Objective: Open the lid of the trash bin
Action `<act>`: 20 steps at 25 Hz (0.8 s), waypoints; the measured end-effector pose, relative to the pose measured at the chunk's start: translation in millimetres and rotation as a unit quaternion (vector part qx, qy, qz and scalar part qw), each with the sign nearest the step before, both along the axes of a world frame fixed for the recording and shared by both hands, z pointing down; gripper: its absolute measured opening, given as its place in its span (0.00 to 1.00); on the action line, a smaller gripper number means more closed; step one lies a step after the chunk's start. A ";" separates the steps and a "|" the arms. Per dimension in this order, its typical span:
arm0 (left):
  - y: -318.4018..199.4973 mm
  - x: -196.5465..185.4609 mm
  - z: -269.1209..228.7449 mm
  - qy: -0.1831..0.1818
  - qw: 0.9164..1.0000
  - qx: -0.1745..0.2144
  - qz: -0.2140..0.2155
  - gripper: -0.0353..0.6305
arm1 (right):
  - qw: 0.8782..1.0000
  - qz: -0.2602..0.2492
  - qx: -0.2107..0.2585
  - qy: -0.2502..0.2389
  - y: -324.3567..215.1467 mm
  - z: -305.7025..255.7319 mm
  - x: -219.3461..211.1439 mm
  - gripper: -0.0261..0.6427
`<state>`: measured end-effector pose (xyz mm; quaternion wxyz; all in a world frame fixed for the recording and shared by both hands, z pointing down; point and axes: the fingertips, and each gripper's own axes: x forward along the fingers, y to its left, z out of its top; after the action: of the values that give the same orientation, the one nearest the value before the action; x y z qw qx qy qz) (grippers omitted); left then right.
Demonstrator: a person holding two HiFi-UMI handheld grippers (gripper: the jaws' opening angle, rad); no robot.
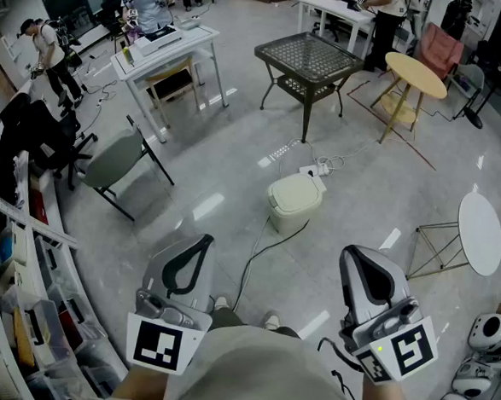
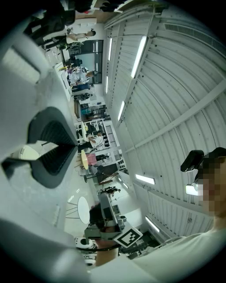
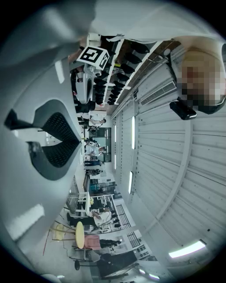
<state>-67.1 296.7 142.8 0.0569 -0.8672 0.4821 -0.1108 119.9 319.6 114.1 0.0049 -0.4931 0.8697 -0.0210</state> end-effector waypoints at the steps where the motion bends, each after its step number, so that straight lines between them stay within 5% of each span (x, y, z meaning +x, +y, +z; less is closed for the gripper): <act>1: -0.7 3.5 1.0 0.000 1.000 0.000 0.000 0.06 | 1.000 0.001 -0.001 -0.003 -0.8 0.8 3.5 0.04; 20: -22.0 28.1 9.9 -0.007 1.000 -0.004 -0.017 0.06 | 0.999 -0.022 0.000 -0.033 -33.0 7.9 23.1 0.04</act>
<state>-39.0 274.7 152.6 0.0548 -0.8586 0.4956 -0.1194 143.0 286.6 122.0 0.0330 -0.4726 0.8799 -0.0374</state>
